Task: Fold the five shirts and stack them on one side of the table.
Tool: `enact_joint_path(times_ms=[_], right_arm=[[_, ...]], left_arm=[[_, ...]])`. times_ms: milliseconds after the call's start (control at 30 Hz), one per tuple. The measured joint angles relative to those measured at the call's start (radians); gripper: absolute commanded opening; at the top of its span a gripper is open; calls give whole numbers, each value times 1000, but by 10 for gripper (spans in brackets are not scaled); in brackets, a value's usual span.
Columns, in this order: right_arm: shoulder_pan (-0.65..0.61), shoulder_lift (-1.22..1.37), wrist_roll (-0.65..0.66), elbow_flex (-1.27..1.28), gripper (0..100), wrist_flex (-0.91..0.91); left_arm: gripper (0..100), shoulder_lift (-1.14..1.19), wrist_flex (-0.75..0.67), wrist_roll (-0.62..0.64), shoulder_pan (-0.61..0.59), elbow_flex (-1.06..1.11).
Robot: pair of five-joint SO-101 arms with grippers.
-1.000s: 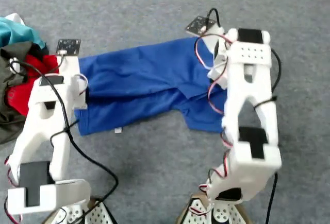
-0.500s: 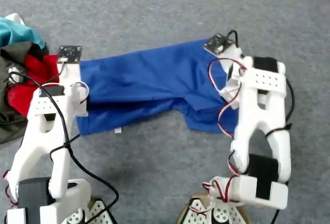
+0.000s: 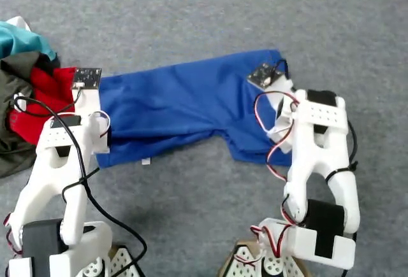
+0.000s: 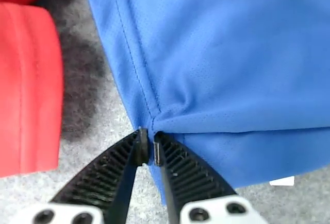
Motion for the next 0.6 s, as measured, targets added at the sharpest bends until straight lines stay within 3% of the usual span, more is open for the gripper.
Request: enact_joint_path(times_ms=[600], right_arm=[[-34,-15,0,23,2,-3]], left_arm=[[19,110,-12,12,-72,-38]])
